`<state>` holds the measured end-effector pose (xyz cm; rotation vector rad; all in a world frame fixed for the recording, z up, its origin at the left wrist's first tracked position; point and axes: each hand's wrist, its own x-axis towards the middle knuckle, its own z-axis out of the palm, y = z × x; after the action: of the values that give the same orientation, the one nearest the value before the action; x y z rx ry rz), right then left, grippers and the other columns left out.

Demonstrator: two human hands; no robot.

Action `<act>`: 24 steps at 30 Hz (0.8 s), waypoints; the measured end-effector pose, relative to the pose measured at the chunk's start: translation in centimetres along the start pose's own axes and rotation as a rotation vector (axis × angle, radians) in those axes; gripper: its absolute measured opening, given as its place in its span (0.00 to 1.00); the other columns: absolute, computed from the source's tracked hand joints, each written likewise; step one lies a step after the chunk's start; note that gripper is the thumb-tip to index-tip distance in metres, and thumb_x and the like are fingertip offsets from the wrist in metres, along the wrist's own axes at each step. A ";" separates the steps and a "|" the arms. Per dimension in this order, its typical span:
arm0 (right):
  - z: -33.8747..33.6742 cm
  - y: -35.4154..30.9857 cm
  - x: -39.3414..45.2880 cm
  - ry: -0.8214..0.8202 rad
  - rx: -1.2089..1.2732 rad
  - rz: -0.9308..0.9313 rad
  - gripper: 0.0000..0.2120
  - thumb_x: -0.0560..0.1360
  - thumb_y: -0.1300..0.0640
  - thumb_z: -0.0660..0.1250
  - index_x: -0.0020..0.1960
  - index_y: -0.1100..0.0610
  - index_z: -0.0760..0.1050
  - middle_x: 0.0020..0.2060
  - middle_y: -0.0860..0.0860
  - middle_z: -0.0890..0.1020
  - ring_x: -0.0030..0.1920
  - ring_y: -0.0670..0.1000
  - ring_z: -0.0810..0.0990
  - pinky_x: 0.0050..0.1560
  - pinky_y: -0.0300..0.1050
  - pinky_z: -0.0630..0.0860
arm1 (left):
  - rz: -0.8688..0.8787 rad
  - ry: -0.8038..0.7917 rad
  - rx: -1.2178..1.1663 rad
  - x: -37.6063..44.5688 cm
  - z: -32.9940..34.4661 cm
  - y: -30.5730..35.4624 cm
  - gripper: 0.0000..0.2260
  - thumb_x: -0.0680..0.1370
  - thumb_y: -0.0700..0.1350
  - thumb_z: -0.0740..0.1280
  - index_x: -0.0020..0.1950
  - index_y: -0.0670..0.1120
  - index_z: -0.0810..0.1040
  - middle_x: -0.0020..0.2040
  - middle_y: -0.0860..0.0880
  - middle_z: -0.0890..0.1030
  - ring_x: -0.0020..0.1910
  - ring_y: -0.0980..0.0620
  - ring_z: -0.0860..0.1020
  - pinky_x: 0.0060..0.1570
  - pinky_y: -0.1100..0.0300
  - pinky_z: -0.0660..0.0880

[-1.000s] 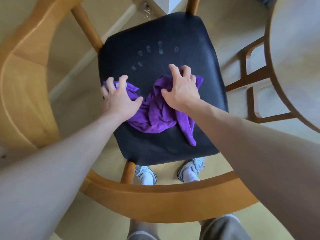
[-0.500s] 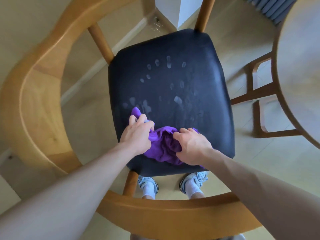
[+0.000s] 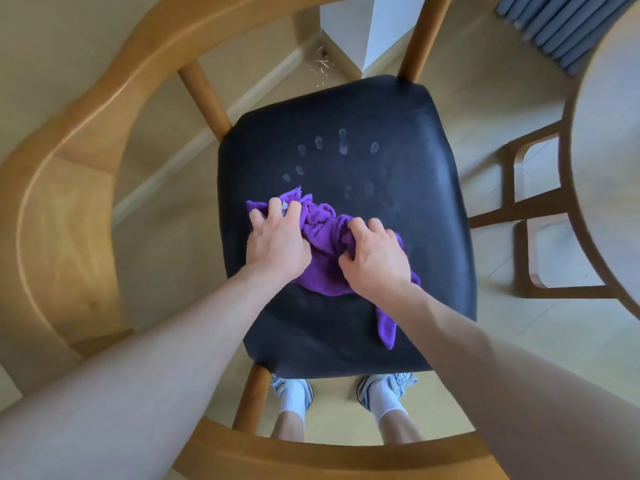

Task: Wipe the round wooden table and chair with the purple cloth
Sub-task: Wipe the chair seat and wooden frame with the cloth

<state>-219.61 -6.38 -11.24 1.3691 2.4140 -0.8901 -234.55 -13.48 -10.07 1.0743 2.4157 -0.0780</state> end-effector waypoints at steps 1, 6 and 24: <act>0.1 0.1 -0.8 -0.054 -0.002 -0.029 0.09 0.75 0.54 0.64 0.53 0.51 0.66 0.49 0.49 0.71 0.49 0.56 0.70 0.41 0.48 0.66 | 0.024 -0.040 0.000 -0.2 -0.1 -0.2 0.17 0.77 0.42 0.67 0.64 0.48 0.68 0.63 0.47 0.66 0.60 0.39 0.67 0.43 0.52 0.69; -0.4 1.5 -3.2 -0.242 -0.112 -0.129 0.09 0.71 0.48 0.65 0.47 0.48 0.67 0.42 0.45 0.72 0.50 0.56 0.79 0.39 0.46 0.66 | 0.164 -0.216 0.011 -2.3 0.2 -1.4 0.16 0.76 0.44 0.67 0.63 0.51 0.69 0.57 0.51 0.66 0.58 0.43 0.68 0.44 0.53 0.69; -1.6 -0.7 2.9 0.041 -0.178 0.099 0.37 0.72 0.53 0.68 0.76 0.47 0.55 0.66 0.55 0.65 0.62 0.62 0.67 0.50 0.57 0.73 | -0.008 -0.096 -0.298 -0.3 -0.6 -1.0 0.24 0.76 0.42 0.69 0.72 0.48 0.72 0.67 0.48 0.69 0.61 0.40 0.73 0.56 0.53 0.70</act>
<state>-221.65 -3.63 -11.03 1.4371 2.3668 -0.6132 -235.35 -14.18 -9.56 0.9026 2.2566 0.2166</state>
